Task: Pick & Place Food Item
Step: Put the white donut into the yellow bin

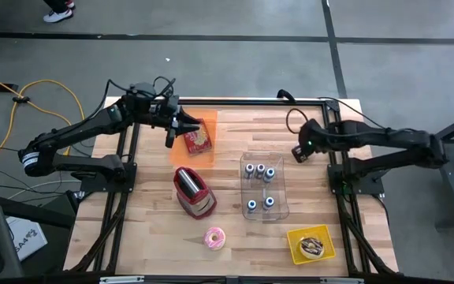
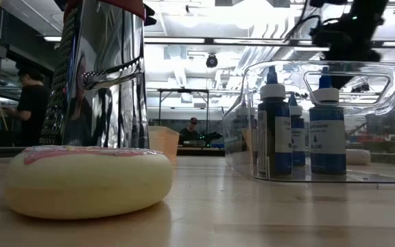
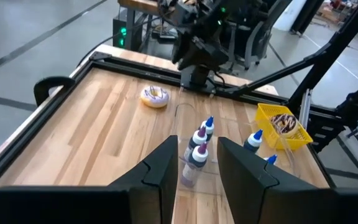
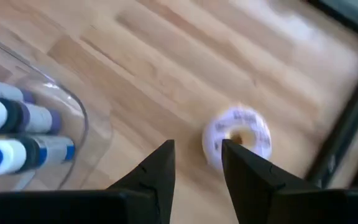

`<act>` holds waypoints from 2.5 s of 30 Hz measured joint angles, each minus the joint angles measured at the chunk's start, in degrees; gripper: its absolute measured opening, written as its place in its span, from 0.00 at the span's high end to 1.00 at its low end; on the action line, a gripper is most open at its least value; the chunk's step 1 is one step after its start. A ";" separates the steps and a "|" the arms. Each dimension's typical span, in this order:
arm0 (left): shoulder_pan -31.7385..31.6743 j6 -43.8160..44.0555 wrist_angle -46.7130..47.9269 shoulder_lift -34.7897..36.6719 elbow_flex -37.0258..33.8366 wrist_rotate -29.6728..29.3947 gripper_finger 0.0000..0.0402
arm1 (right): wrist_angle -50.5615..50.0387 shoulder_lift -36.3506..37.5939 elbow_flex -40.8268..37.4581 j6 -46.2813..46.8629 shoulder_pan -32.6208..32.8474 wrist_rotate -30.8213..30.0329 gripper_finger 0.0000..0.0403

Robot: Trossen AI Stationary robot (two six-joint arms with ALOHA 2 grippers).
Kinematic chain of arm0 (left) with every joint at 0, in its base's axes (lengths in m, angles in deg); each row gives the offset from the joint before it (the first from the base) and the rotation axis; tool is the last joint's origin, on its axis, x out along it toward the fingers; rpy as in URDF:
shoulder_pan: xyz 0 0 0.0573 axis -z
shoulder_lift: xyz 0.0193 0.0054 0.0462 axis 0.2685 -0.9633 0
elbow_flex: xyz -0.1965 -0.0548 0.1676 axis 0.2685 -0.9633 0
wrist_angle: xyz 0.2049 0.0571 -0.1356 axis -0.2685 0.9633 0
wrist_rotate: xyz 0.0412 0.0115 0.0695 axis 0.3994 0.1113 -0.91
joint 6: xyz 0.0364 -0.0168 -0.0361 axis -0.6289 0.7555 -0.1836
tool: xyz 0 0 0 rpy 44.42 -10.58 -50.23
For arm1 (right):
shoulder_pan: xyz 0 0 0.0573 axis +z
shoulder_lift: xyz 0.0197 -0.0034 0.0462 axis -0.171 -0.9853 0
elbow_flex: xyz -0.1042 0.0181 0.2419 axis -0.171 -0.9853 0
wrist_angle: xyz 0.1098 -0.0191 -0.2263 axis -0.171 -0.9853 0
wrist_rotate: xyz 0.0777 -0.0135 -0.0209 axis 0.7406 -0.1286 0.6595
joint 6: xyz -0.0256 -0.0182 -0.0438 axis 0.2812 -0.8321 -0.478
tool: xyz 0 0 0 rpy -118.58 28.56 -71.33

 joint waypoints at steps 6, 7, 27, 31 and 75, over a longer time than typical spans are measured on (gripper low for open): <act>0.00 -1.86 1.96 0.00 0.00 -0.15 0.73 | 7.34 -3.91 0.00 -9.92 -5.94 0.73 0.71; 0.00 -1.95 2.13 0.00 0.00 -0.15 0.73 | 7.40 -4.92 0.00 -10.08 -7.22 1.35 0.71; 0.00 -0.48 2.35 0.00 0.00 -0.09 0.73 | 10.44 -19.84 -0.02 -26.72 -19.53 1.70 0.71; 0.00 -1.30 2.35 0.00 0.00 -0.11 0.73 | 10.32 -19.84 -0.02 -28.66 -21.92 4.79 0.71; 0.00 -3.56 4.28 0.00 -0.02 -0.09 0.73 | 13.16 -19.82 -10.31 -17.51 -22.62 14.41 0.48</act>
